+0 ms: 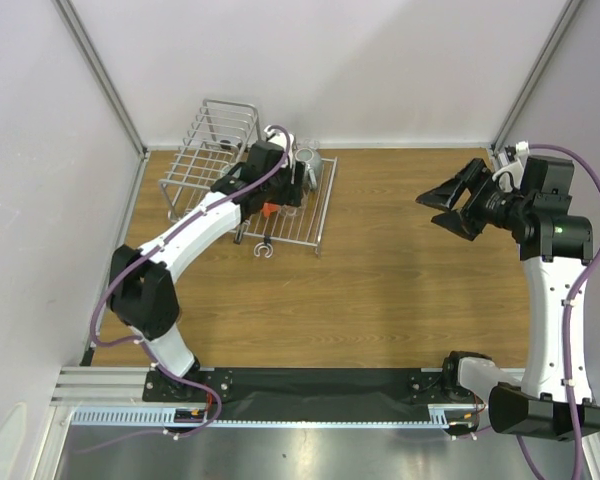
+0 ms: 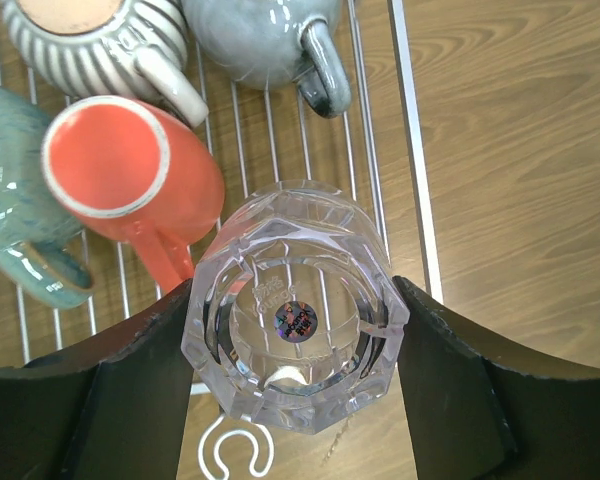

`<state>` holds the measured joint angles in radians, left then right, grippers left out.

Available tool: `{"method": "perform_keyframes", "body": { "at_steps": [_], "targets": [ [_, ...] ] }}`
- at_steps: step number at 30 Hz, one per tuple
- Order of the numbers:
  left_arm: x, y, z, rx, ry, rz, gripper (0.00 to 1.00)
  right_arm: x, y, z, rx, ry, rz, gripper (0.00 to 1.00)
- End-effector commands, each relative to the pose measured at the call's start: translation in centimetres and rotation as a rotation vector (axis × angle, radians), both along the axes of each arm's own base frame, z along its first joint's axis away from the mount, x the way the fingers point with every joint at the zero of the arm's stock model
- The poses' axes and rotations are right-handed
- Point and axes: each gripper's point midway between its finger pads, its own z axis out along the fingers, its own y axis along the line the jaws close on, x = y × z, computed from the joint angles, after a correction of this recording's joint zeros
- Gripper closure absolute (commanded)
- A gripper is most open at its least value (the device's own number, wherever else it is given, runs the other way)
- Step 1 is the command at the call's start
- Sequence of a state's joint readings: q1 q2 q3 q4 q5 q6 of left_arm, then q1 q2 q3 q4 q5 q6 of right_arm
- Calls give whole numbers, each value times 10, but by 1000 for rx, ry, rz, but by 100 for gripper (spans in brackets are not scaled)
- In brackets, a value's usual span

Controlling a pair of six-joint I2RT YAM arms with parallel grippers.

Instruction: Load the cups into the dish rack

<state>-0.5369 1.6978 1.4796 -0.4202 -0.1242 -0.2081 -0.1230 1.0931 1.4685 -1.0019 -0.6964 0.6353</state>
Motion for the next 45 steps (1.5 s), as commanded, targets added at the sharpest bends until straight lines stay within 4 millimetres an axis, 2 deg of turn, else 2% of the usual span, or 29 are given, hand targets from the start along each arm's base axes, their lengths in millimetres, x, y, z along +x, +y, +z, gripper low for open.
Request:
{"method": "perform_keyframes", "body": {
  "at_steps": [1, 3, 9, 19, 22, 23, 24, 25, 27, 30, 34, 40, 43, 44, 45],
  "targets": [
    [14, -11, 8, -6, -81, -18, 100, -9, -1, 8, -5, -13, -13, 26],
    [15, -15, -7, 6, -55, -26, 100, -12, -1, 10, -7, -22, -18, 25],
    [23, -18, -28, 18, -40, -12, 100, -19, -3, 4, -9, 2, -32, 25],
    [44, -15, -51, 121, -19, 17, 100, -21, -5, -9, -10, 41, -37, 25],
    [49, -18, -49, 119, -26, 14, 99, -21, -5, -11, -9, 52, -36, 26],
    [50, -19, -48, 117, -30, 14, 98, -21, -5, -12, -10, 53, -37, 26],
    [51, -20, -48, 114, -32, 9, 91, -20, -5, -11, -11, 52, -38, 26],
    [53, -22, -43, 106, -41, 9, 90, -20, -5, -11, -11, 50, -38, 25],
    [56, -25, -49, 111, -27, 9, 89, -18, -6, -11, -12, 52, -40, 26],
    [62, -28, -51, 112, -21, 5, 93, -18, -6, -10, -12, 50, -38, 26],
    [69, -30, -52, 122, -13, 6, 93, -17, -7, -11, -15, 52, -41, 26],
    [77, -22, -62, 118, 12, 32, 94, -17, -7, -12, -15, 53, -42, 26],
    [80, -18, -62, 110, 17, 38, 90, -17, -7, -13, -14, 58, -42, 26],
    [80, -16, -62, 109, 19, 42, 78, -17, -7, -13, -11, 61, -43, 26],
    [79, -16, -64, 109, 26, 37, 74, -16, -7, -14, -12, 60, -42, 26]
  ]
}}
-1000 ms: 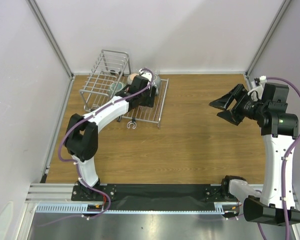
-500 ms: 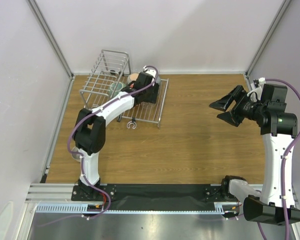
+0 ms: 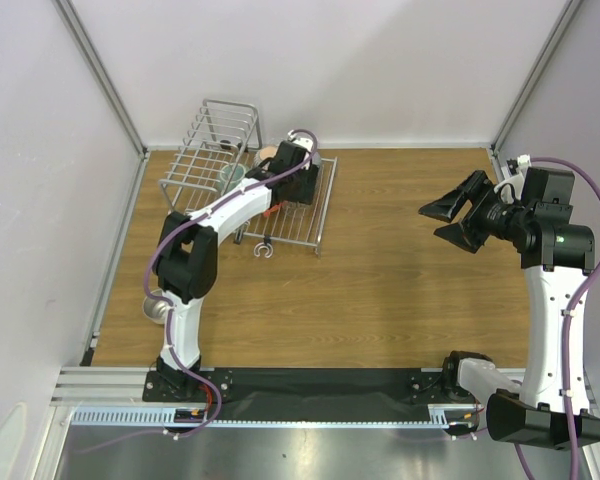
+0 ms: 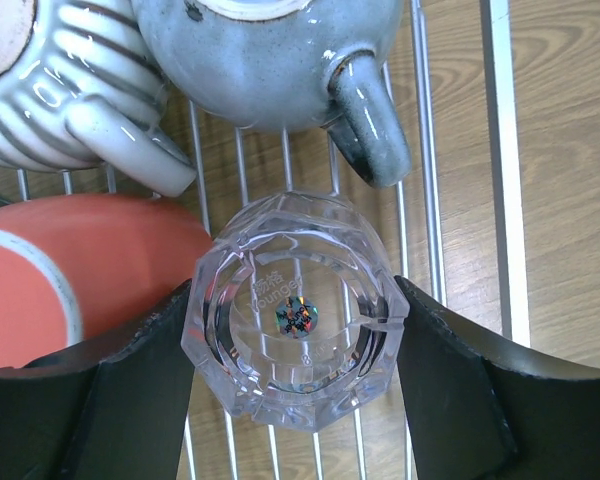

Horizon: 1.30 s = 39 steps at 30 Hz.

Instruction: Load the cups into the dish rack

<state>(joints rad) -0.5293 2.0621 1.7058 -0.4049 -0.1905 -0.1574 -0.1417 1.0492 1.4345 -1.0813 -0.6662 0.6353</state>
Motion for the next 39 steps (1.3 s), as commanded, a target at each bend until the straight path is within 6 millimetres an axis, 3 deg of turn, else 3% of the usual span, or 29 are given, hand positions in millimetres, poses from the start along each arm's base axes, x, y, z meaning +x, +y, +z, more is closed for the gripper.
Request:
{"method": "perform_keyframes", "body": {
  "at_steps": [1, 5, 9, 20, 22, 26, 29, 33, 38, 39],
  "targets": [
    [15, 2, 21, -29, -48, 9, 70, 1, -1, 2, -1, -12, 1, 26],
    [11, 0, 28, -47, -45, 2, 31, 1, 0, 2, 3, -13, 2, 26],
    [7, -3, 40, -60, -59, -5, 4, 0, 1, 4, 8, -24, 5, 26],
    [-4, -8, 101, -157, -108, -1, 0, -2, 2, 12, 11, -56, 17, 26],
    [-13, -14, 106, -211, -83, -6, 0, -1, 2, 14, 12, -67, 19, 26],
    [-41, -24, 144, -292, -110, -17, 0, 3, 3, 16, 22, -80, 25, 26],
    [-59, -23, 161, -312, -108, 10, 0, 5, 7, 15, 51, -82, 43, 26],
    [-90, -3, 192, -299, -123, 39, 1, 8, 16, 6, 69, -63, 73, 26],
    [-129, 50, 193, -202, -102, 158, 3, 7, 28, 1, 59, -61, 111, 27],
    [-139, 68, 189, -155, -96, 206, 4, 7, 30, -2, 56, -56, 111, 27]
  ]
}}
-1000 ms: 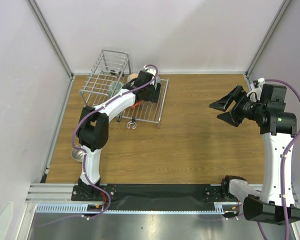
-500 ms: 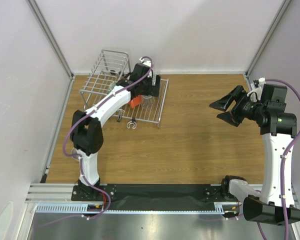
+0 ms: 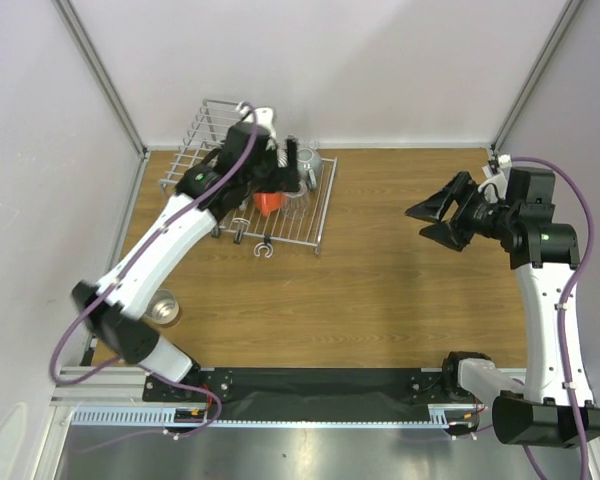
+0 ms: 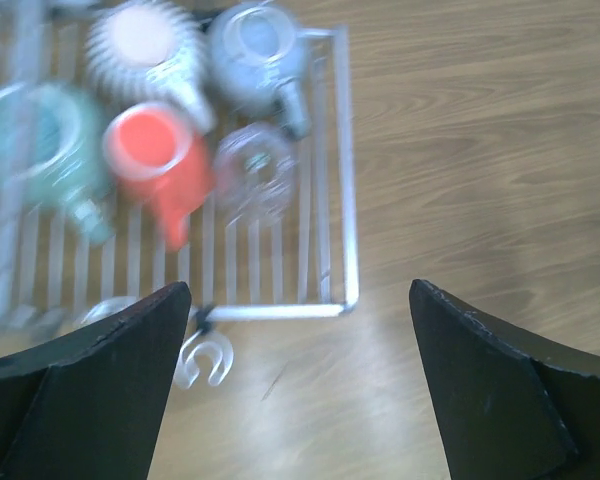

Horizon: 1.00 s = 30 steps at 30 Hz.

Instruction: Load the cups into the dish rack

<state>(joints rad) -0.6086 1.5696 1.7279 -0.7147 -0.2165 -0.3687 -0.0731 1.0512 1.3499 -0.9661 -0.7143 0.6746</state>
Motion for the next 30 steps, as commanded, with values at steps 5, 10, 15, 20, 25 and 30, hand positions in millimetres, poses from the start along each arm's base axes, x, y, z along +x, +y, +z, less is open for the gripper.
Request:
{"method": "perform_keyframes", "body": {
  "at_steps": [5, 10, 15, 20, 25, 30],
  "targets": [
    [-90, 124, -42, 178, 128, 331, 12, 0, 29, 5, -10, -71, 85, 29],
    [-143, 185, -92, 197, 263, 520, 17, 2, 45, -3, -11, -66, 132, 31],
    [-156, 233, -135, 208, 407, 689, 18, 1, 59, -6, 3, -59, 169, 32],
    [-158, 258, -166, 168, 525, 799, 20, 1, 60, -3, -5, -60, 179, 32],
    [-159, 270, -187, 116, 583, 872, 20, 2, 59, -4, -25, -56, 183, 32],
    [-162, 278, -203, 108, 640, 933, 22, 5, 59, -2, -33, -60, 183, 32]
  ]
}}
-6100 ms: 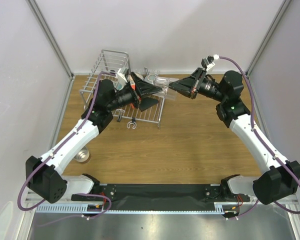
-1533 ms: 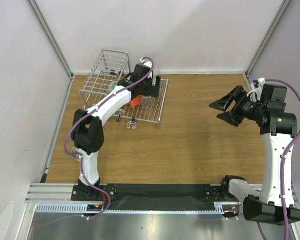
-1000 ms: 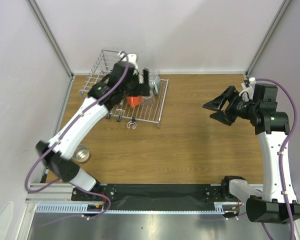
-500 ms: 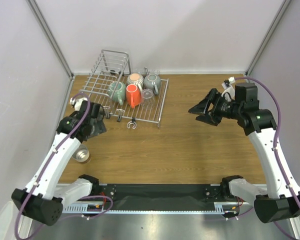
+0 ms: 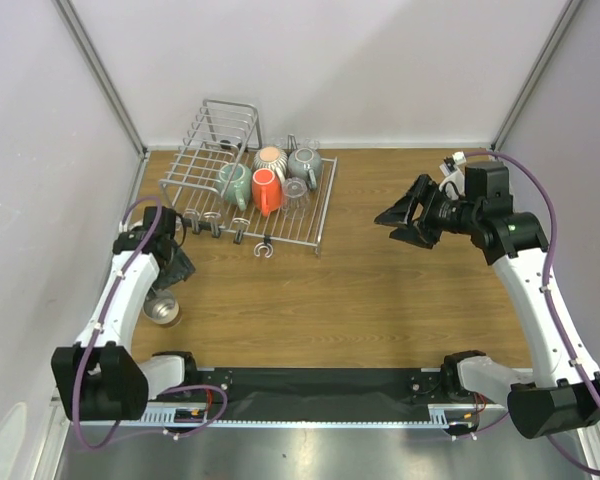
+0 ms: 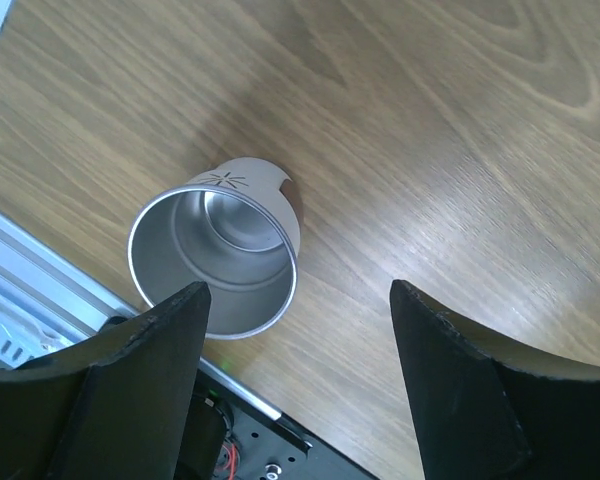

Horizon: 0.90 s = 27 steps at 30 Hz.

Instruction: Load the cups into the dish rack

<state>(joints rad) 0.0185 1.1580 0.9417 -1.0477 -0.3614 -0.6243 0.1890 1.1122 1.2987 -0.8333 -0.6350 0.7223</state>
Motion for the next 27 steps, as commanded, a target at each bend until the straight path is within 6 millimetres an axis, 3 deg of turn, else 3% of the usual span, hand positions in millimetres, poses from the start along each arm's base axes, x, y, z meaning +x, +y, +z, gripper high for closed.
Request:
{"method": "perform_keyframes", "body": {
  "at_steps": [1, 9, 13, 15, 16, 19, 20, 23, 27],
  "targets": [
    [4, 1, -12, -27, 9, 61, 23, 6, 0, 16, -8, -66, 6, 32],
    [0, 2, -46, -80, 67, 139, 31, 10, 0, 14, -15, -62, 1, 32],
    [3, 1, -59, -97, 95, 141, 47, 11, 0, 15, -19, -60, 0, 32],
    [4, 2, -62, -95, 94, 141, 49, 13, 0, 16, -22, -63, -2, 32],
    [5, 2, -64, -98, 96, 141, 57, 13, -1, 17, -22, -64, -5, 32],
    [12, -1, -61, -112, 89, 122, 94, 14, -1, 17, -25, -63, -5, 32],
    [11, -1, -61, -117, 94, 122, 100, 14, 0, 18, -23, -62, -5, 32],
    [14, -10, -49, -160, 57, 115, 100, 16, 0, 18, -22, -57, -4, 32],
    [6, -48, -21, -368, 1, 83, 99, 18, 5, 19, -14, -61, 11, 32]
  ]
}}
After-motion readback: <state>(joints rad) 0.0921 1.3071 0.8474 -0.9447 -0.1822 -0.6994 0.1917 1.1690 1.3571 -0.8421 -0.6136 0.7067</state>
